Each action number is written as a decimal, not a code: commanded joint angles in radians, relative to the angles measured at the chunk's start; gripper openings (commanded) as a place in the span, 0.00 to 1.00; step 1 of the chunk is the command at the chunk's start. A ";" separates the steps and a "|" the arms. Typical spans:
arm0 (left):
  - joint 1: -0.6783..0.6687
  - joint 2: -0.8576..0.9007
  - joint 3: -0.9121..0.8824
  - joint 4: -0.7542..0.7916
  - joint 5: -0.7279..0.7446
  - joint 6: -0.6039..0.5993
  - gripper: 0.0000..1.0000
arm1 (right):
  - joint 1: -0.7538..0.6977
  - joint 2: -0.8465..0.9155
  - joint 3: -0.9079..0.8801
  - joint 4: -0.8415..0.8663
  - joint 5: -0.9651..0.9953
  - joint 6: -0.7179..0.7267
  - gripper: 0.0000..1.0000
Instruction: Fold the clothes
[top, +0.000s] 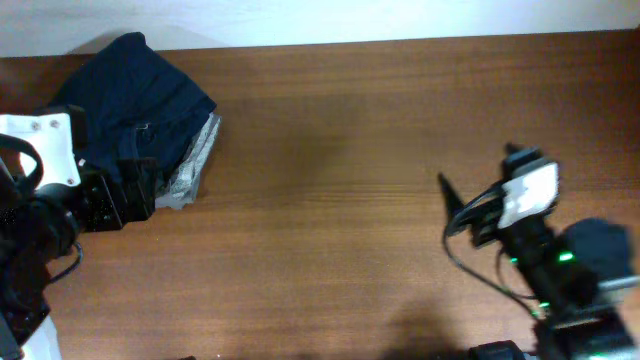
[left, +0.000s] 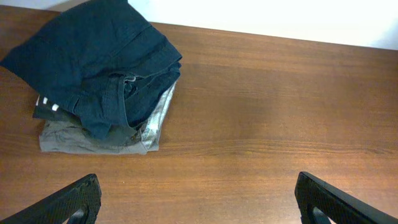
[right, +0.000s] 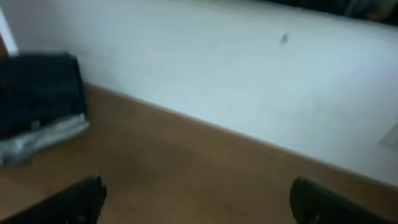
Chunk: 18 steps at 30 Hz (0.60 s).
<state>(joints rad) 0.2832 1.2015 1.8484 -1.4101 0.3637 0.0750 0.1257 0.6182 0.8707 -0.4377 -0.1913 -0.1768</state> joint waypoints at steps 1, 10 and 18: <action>-0.004 -0.002 -0.001 0.002 0.007 0.009 0.99 | -0.009 -0.163 -0.266 0.105 -0.061 0.016 0.99; -0.004 -0.001 -0.001 0.002 0.007 0.008 0.99 | -0.008 -0.612 -0.656 0.162 -0.067 0.040 0.99; -0.004 -0.002 -0.001 0.002 0.007 0.009 0.99 | -0.008 -0.615 -0.823 0.280 -0.085 0.058 0.99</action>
<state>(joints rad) 0.2832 1.2022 1.8484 -1.4105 0.3634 0.0750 0.1249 0.0162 0.0898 -0.1982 -0.2550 -0.1345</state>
